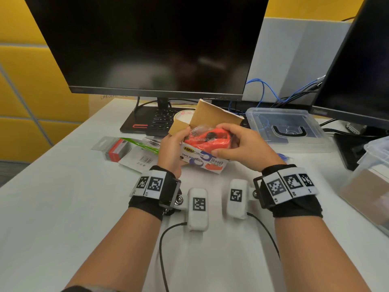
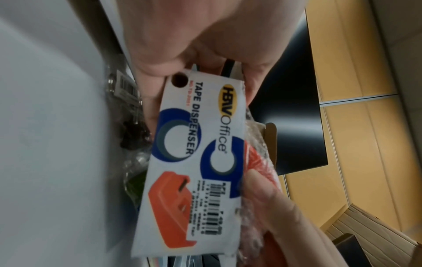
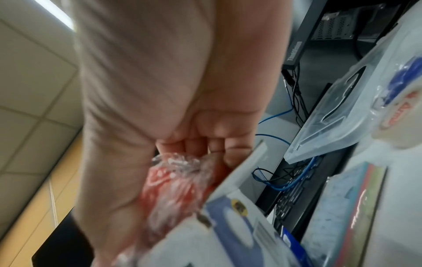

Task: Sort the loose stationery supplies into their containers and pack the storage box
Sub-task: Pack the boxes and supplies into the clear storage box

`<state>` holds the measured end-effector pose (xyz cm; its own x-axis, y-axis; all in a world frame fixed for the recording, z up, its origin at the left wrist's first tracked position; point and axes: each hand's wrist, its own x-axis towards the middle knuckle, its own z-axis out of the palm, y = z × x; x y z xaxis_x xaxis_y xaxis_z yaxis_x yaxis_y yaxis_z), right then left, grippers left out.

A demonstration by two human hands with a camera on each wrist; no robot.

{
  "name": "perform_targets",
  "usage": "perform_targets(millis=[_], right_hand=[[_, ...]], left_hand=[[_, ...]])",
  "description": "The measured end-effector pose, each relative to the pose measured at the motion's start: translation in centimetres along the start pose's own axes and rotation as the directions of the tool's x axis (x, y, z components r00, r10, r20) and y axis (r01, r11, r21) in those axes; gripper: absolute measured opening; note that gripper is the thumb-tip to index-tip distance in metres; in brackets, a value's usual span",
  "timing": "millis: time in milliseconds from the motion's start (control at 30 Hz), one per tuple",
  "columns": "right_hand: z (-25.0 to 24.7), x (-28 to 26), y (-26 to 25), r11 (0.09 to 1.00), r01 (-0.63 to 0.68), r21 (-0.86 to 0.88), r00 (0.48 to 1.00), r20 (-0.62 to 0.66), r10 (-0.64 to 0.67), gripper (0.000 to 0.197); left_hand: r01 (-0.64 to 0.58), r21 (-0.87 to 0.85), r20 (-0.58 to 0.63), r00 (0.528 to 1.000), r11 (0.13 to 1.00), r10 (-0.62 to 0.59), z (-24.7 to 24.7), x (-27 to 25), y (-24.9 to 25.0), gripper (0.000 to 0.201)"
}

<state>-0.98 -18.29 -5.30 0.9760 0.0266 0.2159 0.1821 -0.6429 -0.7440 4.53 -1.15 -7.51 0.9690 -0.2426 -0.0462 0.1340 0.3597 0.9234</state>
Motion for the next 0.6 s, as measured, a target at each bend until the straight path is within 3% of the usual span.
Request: perform_targets(millis=[167,600], right_hand=[[-0.4,-0.2,0.3,0.99,0.022,0.142,0.996,-0.087,-0.01,0.044],[0.9,0.3,-0.5,0.984,0.048,0.169,0.993,-0.118,-0.028,0.058]], left_hand=[[0.042,-0.004,0.028,0.999,0.999,-0.042,0.4,-0.4,0.2,0.036],[-0.03,-0.065,0.034,0.999,0.997,0.032,-0.1,-0.3,0.0,0.03]])
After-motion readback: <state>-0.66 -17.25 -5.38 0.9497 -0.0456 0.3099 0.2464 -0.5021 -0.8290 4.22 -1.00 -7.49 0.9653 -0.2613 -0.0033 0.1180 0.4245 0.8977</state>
